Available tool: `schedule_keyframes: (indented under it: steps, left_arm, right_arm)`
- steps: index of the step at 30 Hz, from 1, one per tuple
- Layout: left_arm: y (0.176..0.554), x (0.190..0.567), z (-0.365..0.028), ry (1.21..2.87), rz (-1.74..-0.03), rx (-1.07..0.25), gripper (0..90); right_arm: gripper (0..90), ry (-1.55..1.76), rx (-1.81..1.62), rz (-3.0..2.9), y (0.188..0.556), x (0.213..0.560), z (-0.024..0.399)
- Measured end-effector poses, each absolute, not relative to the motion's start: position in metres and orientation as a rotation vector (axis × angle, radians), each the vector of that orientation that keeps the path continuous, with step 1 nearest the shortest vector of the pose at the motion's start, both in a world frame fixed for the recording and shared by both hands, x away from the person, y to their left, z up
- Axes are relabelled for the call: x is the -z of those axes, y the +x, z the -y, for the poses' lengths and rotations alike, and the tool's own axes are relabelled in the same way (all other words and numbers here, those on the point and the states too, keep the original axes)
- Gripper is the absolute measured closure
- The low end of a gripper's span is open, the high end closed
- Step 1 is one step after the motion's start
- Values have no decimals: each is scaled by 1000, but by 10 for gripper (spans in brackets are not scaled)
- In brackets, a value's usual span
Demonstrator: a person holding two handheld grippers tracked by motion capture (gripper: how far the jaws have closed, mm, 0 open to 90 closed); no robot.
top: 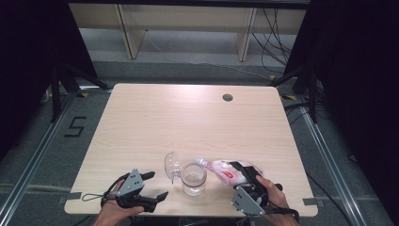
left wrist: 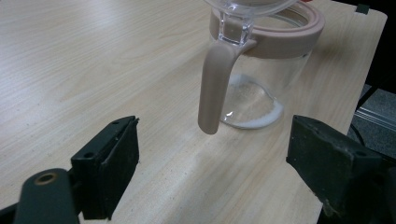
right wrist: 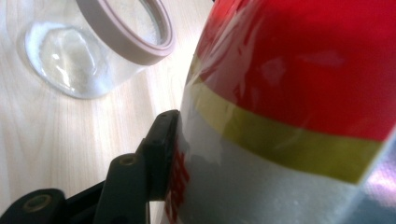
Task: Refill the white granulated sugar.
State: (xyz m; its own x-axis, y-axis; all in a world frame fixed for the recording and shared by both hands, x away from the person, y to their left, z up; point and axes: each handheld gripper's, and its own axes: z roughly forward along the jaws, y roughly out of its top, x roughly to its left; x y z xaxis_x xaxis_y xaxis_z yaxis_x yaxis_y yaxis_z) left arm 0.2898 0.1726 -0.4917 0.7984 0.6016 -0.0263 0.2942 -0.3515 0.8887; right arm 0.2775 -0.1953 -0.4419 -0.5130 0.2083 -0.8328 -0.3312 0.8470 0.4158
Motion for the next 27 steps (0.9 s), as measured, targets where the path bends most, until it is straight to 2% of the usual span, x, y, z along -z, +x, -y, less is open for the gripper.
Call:
schedule_keyframes:
  steps: [6,15,21,27]
  left_arm:
    - [290,492,-172,1952,-680,-368,163]
    - [289,492,-172,1945,-701,-360,163]
    - [289,493,-172,1948,-702,-363,163]
    - [289,492,-172,1947,-688,-369,163]
  right_arm:
    - [517,-203,-580,-1980,277,441,191]
    - [517,-192,-551,-1980,271,442,188]
    - [518,-343,-447,-1928,271,437,185]
    - [520,-326,-426,-1920,268,442,183]
